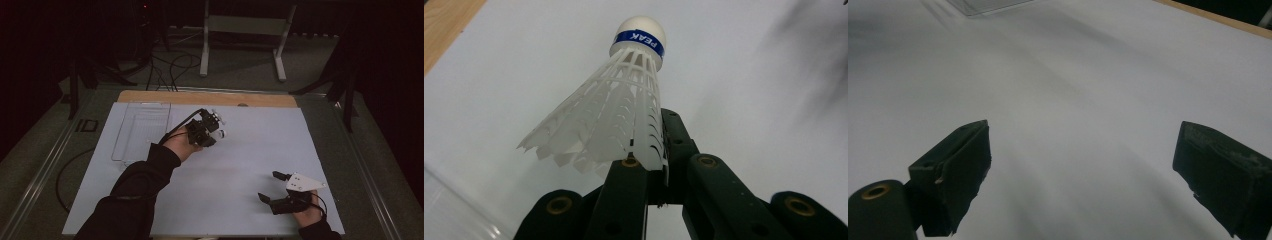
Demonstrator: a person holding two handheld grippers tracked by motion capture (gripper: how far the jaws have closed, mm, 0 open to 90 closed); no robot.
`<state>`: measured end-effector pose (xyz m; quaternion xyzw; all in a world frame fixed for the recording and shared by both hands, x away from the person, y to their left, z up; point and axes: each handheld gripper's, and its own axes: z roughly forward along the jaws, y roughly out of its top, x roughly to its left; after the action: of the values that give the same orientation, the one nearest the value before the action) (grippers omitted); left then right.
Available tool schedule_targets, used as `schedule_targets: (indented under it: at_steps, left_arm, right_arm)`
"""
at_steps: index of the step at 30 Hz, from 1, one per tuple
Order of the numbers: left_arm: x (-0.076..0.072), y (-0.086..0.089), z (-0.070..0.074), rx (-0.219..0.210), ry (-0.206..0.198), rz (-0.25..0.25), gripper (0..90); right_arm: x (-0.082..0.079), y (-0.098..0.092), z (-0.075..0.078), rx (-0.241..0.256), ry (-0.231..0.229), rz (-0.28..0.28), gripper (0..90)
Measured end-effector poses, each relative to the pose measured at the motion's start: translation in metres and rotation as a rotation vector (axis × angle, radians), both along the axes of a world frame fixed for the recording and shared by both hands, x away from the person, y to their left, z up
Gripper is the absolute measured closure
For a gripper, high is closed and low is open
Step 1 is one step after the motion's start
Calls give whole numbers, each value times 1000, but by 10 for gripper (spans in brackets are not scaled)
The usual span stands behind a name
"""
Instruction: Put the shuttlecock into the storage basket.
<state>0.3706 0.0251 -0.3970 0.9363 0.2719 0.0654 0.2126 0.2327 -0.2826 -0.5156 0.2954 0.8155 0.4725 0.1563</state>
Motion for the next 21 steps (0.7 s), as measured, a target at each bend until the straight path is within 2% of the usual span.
schedule_targets:
  at_steps: [21]
  left_arm:
    - [-4,42,18,-13,-45,62,900]
  right_arm:
    - [0,-1,0,-3,-2,-2,85]
